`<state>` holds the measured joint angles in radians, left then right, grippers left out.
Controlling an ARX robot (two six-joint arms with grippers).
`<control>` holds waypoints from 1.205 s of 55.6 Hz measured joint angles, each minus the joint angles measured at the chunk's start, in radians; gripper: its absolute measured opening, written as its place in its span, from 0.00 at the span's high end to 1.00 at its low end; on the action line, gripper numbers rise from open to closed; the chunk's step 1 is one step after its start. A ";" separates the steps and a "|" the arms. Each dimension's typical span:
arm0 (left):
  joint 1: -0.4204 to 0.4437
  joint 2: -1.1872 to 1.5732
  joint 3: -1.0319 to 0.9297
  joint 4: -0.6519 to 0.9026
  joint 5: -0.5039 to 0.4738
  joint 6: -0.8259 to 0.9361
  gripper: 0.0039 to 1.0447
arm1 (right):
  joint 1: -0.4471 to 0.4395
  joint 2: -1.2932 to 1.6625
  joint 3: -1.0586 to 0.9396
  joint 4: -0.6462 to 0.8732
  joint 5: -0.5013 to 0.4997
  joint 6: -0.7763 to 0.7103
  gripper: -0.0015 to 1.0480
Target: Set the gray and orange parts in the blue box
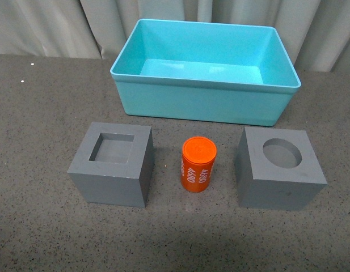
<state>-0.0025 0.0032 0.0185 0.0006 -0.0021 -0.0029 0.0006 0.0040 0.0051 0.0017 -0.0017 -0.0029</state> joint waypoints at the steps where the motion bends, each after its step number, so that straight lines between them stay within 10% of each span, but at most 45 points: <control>1: 0.000 0.000 0.000 0.000 0.000 0.000 0.06 | 0.000 0.000 0.000 0.000 0.000 0.000 0.09; 62: 0.000 0.000 0.000 0.000 0.000 0.000 0.06 | 0.000 0.000 0.000 0.000 0.000 0.000 0.09; 67: 0.000 0.000 0.000 0.000 -0.001 0.000 0.06 | 0.097 0.079 0.000 0.119 0.275 -0.195 0.09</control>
<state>-0.0029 0.0032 0.0185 0.0006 -0.0032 -0.0029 0.0971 0.0830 0.0048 0.1204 0.2729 -0.1982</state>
